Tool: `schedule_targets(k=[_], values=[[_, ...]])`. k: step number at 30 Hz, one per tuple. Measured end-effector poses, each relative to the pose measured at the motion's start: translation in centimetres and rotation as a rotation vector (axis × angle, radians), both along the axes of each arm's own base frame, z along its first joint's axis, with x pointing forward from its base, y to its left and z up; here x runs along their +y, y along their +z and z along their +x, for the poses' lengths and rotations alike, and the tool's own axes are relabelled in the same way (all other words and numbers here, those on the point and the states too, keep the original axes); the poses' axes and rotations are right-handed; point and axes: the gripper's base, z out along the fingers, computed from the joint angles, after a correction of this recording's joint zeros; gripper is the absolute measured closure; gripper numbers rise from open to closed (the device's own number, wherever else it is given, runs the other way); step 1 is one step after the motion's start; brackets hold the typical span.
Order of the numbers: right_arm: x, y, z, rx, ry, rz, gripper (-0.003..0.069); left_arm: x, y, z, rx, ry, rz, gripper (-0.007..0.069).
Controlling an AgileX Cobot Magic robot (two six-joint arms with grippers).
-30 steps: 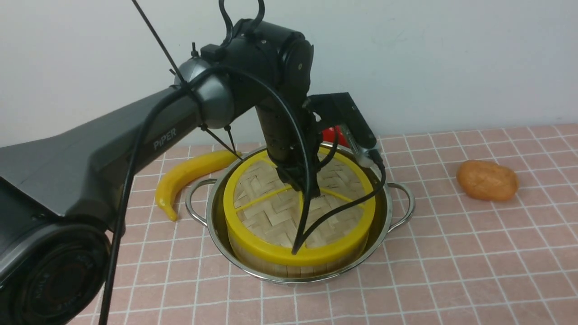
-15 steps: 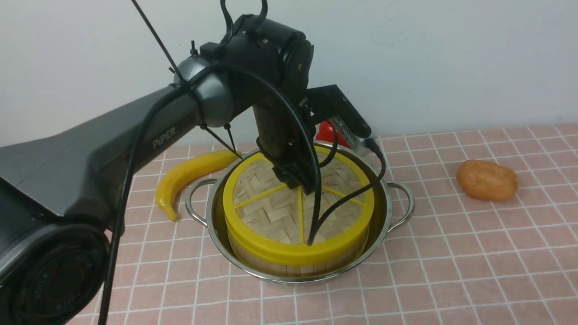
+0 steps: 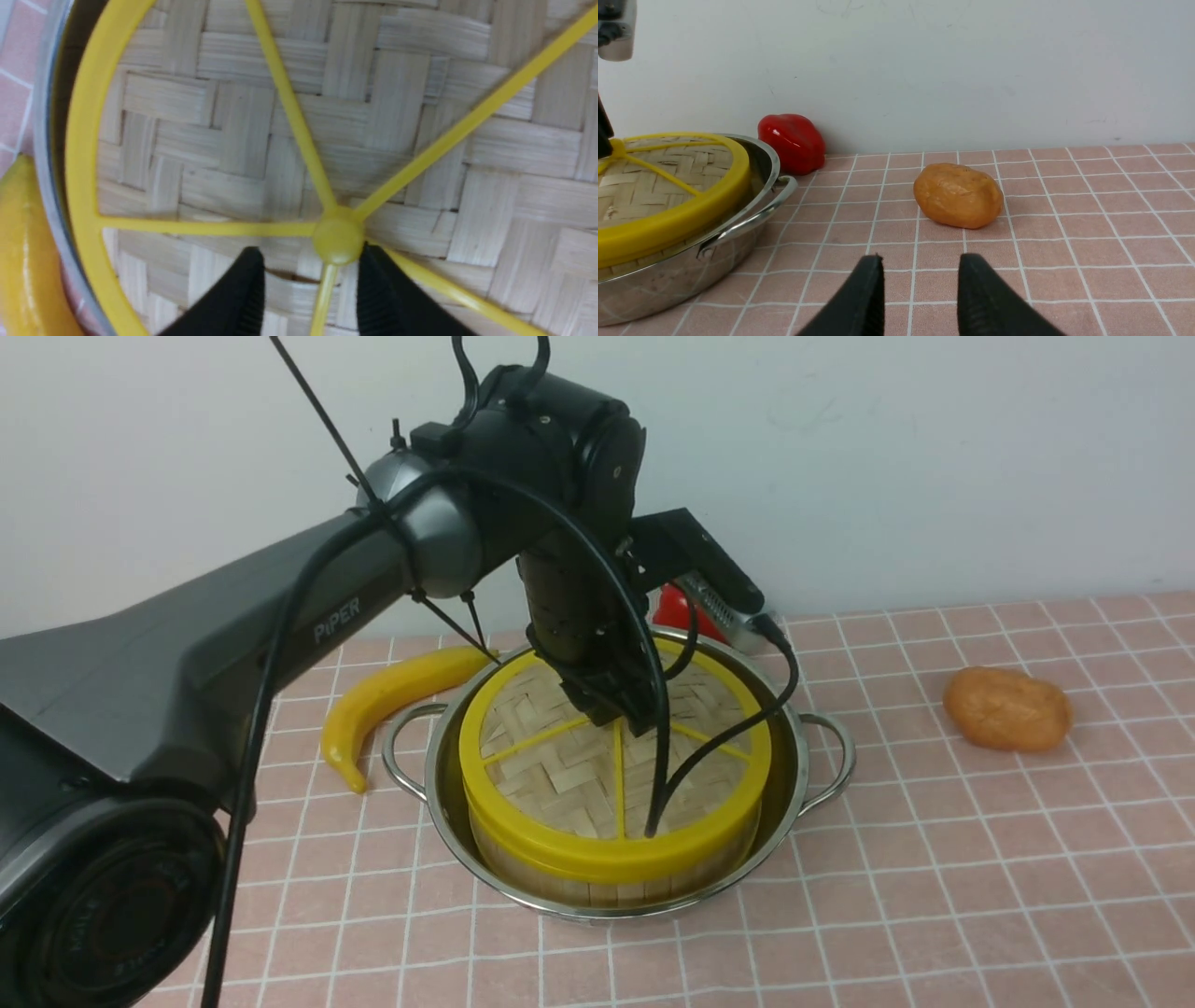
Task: Place the steamer in the pot on the pink tablecloth, and put the lid on the steamer.
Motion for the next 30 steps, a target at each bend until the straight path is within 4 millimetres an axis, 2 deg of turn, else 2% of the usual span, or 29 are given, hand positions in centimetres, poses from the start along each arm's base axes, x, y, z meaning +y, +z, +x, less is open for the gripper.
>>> schedule_targets(k=[7, 10, 11, 12, 14, 15, 17, 18, 19, 20, 22, 25, 30], values=[[0.0, 0.0, 0.0, 0.0, 0.0, 0.0, 0.0416, 0.8, 2.0, -0.1, -0.063, 0.03, 0.012, 0.0182], [0.0, 0.0, 0.0, 0.0, 0.0, 0.0, 0.0416, 1.4, 4.0, -0.6, -0.117, 0.052, 0.006, 0.0161], [0.0, 0.0, 0.0, 0.0, 0.0, 0.0, 0.0416, 1.4, 4.0, -0.6, -0.12, 0.052, 0.009, 0.0161], [0.0, 0.0, 0.0, 0.0, 0.0, 0.0, 0.0416, 1.8, 5.4, -0.9, -0.162, 0.074, -0.004, 0.0169], [0.0, 0.0, 0.0, 0.0, 0.0, 0.0, 0.0416, 2.4, 7.9, -1.3, -0.252, 0.111, -0.051, 0.0238], [0.0, 0.0, 0.0, 0.0, 0.0, 0.0, 0.0416, 2.5, 8.1, -1.4, -0.256, 0.116, -0.056, 0.0248], [0.0, 0.0, 0.0, 0.0, 0.0, 0.0, 0.0416, 3.4, 11.3, -2.4, -0.353, 0.166, -0.133, 0.0433], [0.0, 0.0, 0.0, 0.0, 0.0, 0.0, 0.0416, 3.6, 12.2, -2.7, -0.38, 0.174, -0.153, 0.0495], [0.0, 0.0, 0.0, 0.0, 0.0, 0.0, 0.0416, 3.7, 12.4, -2.8, -0.387, 0.175, -0.159, 0.051], [0.0, 0.0, 0.0, 0.0, 0.0, 0.0, 0.0416, 4.2, 14.0, -3.5, -0.425, 0.19, -0.193, 0.0594], [0.0, 0.0, 0.0, 0.0, 0.0, 0.0, 0.0416, 4.7, 15.5, -4.3, -0.458, 0.204, -0.225, 0.0635], [0.0, 0.0, 0.0, 0.0, 0.0, 0.0, 0.0416, 5.2, 16.9, -5.1, -0.492, 0.208, -0.254, 0.0648], [0.0, 0.0, 0.0, 0.0, 0.0, 0.0, 0.0416, 5.2, 17.2, -5.3, -0.501, 0.209, -0.262, 0.0648]])
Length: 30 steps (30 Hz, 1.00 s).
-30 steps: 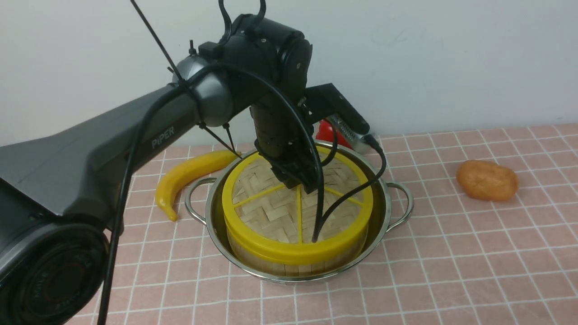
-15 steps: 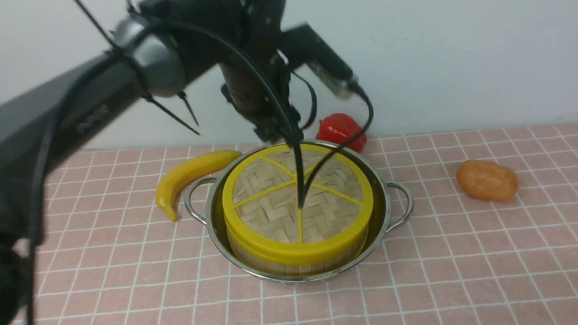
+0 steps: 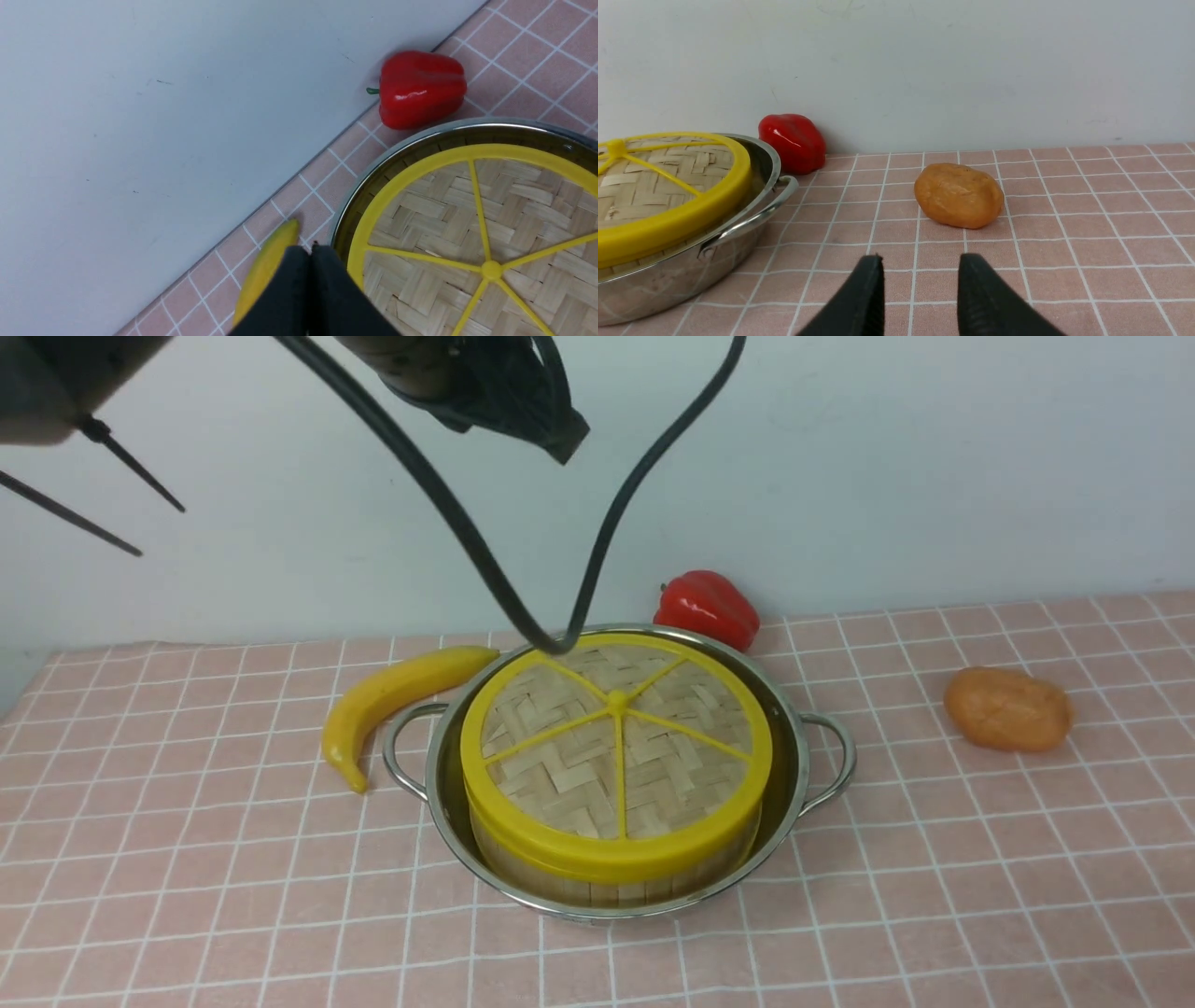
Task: Place the steamer in the pot on the pink tablecloth, and put the lid on the steamer.
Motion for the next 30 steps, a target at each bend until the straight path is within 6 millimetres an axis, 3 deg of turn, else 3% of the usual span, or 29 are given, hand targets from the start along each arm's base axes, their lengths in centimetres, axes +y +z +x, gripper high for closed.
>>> schedule_targets(k=[10, 16, 19, 20, 21, 22, 23, 24, 25, 27, 28, 30], values=[[0.0, 0.0, 0.0, 0.0, 0.0, 0.001, 0.0416, 0.3, -0.1, 0.1, -0.003, 0.027, 0.006, 0.0633], [0.0, 0.0, 0.0, 0.0, 0.0, 0.001, 0.0416, 3.9, -0.8, -2.9, -0.005, 0.136, -0.109, 0.0624], [0.0, 0.0, 0.0, 0.0, 0.0, 0.001, 0.0416, 7.0, -1.1, -8.1, -0.182, 0.09, -0.234, 0.0623], [0.0, 0.0, 0.0, 0.0, 0.0, 0.001, 0.0416, 7.3, -1.3, -8.8, -0.203, 0.082, -0.251, 0.0623], [0.0, 0.0, 0.0, 0.0, 0.0, 0.001, 0.0416, 8.8, -2.4, -11.7, -0.285, 0.061, -0.314, 0.0623], [0.0, 0.0, 0.0, 0.0, 0.0, 0.001, 0.0416, 9.6, -3.2, -13.2, -0.306, 0.065, -0.347, 0.0623], [0.0, 0.0, 0.0, 0.0, 0.0, 0.001, 0.0416, 9.8, -3.3, -13.5, -0.324, 0.065, -0.364, 0.0623], [0.0, 0.0, 0.0, 0.0, 0.0, 0.001, 0.0416, 11.7, -5.6, -17.0, -0.383, 0.081, -0.427, 0.0623], [0.0, 0.0, 0.0, 0.0, 0.0, 0.001, 0.0416, 12.0, -6.3, -17.6, -0.384, 0.084, -0.43, 0.0623], [0.0, 0.0, 0.0, 0.0, 0.0, 0.001, 0.0416, 13.7, -9.8, -21.1, -0.409, 0.117, -0.453, 0.0623], [0.0, 0.0, 0.0, 0.0, 0.0, 0.001, 0.0416, 13.9, -10.1, -21.3, -0.412, 0.123, -0.453, 0.0623], [0.0, 0.0, 0.0, 0.0, 0.0, 0.001, 0.0416, 15.1, -13.8, -23.9, -0.416, 0.166, -0.462, 0.0623]])
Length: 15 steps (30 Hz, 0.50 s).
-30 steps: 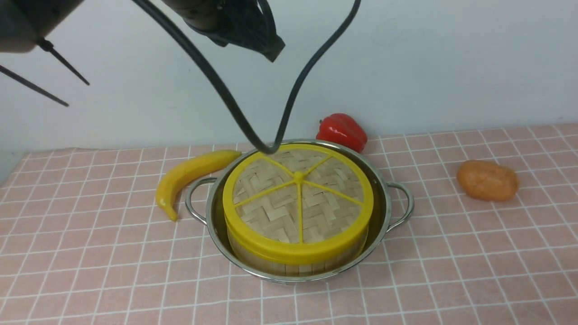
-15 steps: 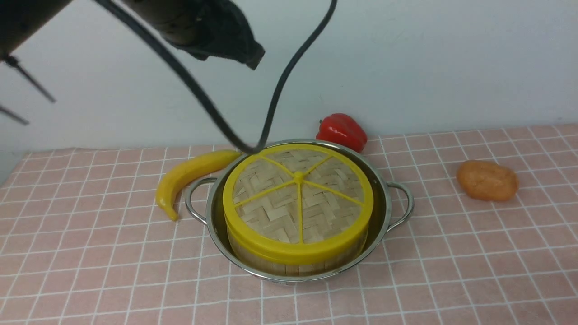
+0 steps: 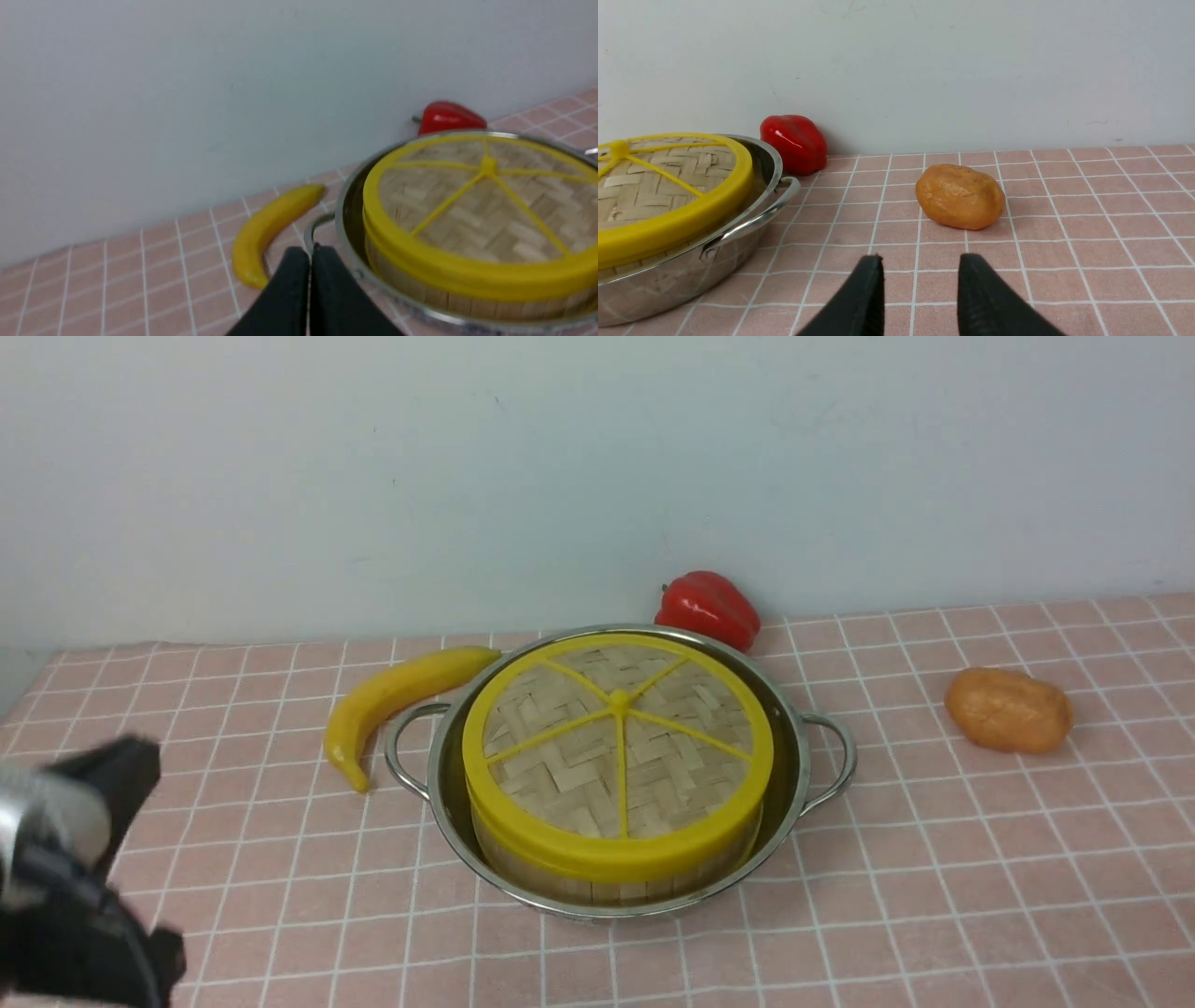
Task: Place the steamer in the pot on the pink tablecloth, and put the lid on the steamer.
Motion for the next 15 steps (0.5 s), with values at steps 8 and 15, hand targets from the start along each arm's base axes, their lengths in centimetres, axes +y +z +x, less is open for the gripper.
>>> schedule_targets(k=[8, 15], values=[[0.0, 0.0, 0.0, 0.0, 0.0, 0.0, 0.0416, 1.7, -7.8, -3.7, -0.008, 0.106, -0.014, 0.0613], [0.0, 0.0, 0.0, 0.0, 0.0, 0.0, 0.0416, 2.4, -10.1, -4.7, -0.018, 0.226, -0.064, 0.0602]])
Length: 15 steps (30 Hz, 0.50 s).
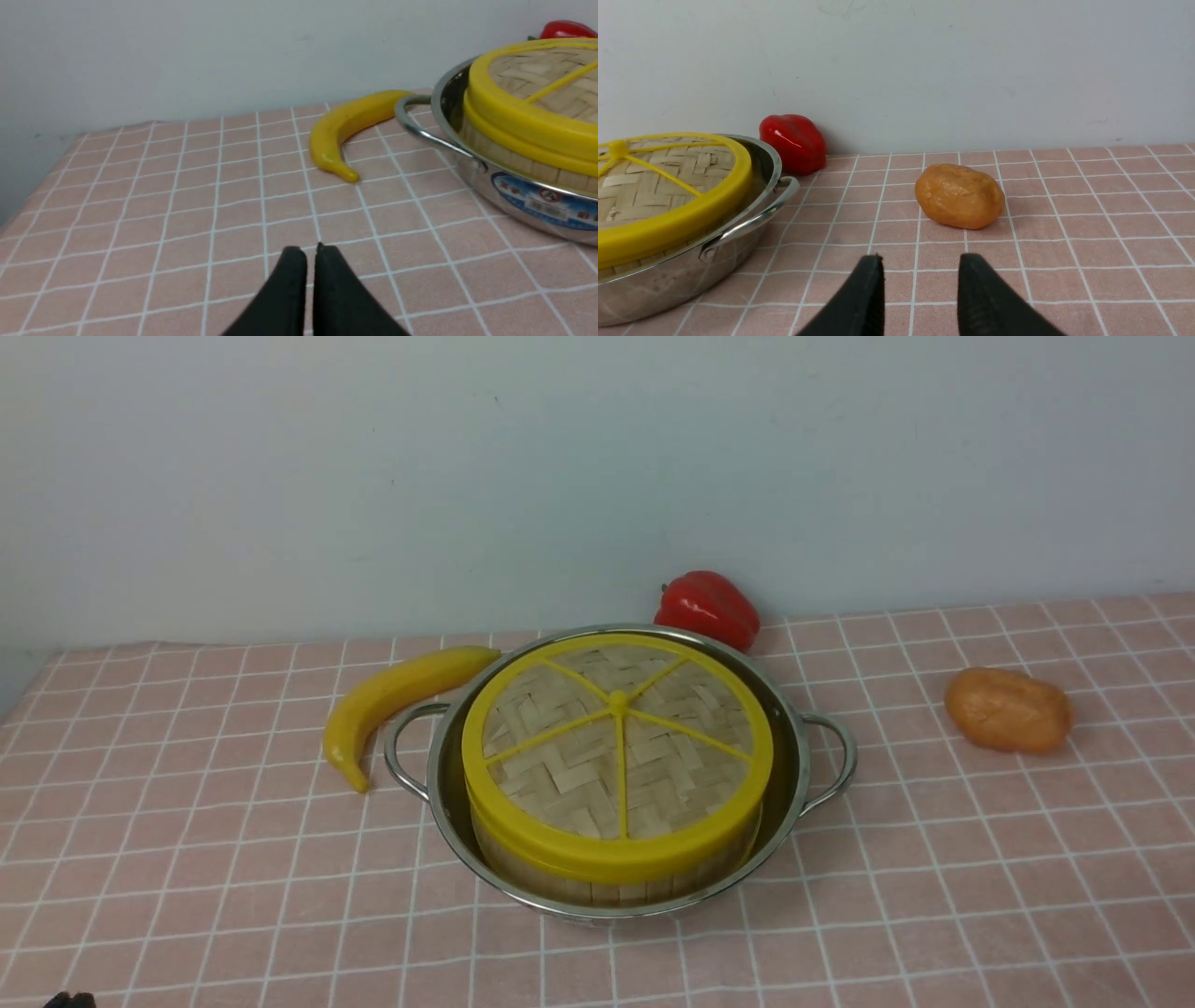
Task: Place the steamer in the pot on the pink tablecloth, and put the lid on the steamer.
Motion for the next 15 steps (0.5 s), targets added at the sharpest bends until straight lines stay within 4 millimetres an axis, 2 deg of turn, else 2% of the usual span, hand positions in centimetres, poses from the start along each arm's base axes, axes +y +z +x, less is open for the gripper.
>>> schedule_targets(k=[15], values=[[0.0, -0.01, 0.0, 0.001, 0.0, 0.0, 0.0416, 0.28, -0.3, -0.2, 0.028, 0.057, -0.022, 0.0592]])
